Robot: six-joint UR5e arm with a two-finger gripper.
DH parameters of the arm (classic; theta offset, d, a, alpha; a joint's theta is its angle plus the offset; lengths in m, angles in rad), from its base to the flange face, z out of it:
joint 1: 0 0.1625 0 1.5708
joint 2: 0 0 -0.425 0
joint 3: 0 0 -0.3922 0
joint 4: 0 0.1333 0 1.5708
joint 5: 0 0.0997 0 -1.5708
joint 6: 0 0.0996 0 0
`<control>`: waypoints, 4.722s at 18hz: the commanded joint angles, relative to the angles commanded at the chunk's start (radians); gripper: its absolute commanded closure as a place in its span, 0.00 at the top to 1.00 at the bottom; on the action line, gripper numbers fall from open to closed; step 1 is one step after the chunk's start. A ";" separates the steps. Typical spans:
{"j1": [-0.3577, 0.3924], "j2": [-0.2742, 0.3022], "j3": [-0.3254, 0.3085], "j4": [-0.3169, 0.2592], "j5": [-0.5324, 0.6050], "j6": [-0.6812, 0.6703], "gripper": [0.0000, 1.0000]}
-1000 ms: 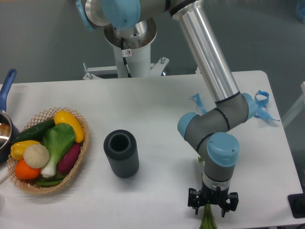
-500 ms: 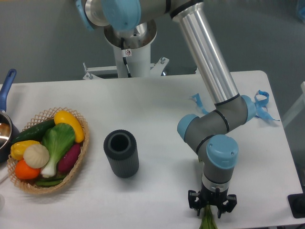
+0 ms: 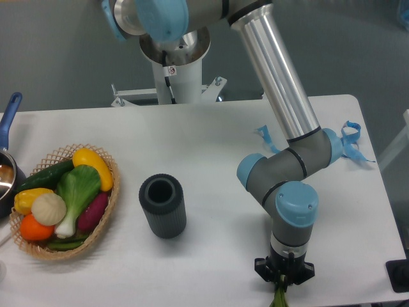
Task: Insert the flowers into the vase
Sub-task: 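Lower the gripper and close it around the tulip stems, then lift the tulip bunch by the stems off the table, then carry the tulips to the grey vase and tilt stems into it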
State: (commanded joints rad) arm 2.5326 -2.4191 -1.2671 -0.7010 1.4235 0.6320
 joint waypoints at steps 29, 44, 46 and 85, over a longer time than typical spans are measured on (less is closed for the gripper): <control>0.089 0.522 -0.267 -0.002 -0.089 0.127 0.00; 0.084 0.534 -0.271 -0.002 -0.086 0.040 0.00; 0.084 0.537 -0.290 -0.002 -0.087 0.043 0.00; 0.129 0.537 -0.337 0.117 -1.202 0.014 0.01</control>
State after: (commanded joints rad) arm 2.6615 -1.8822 -1.6044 -0.5844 0.2211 0.6457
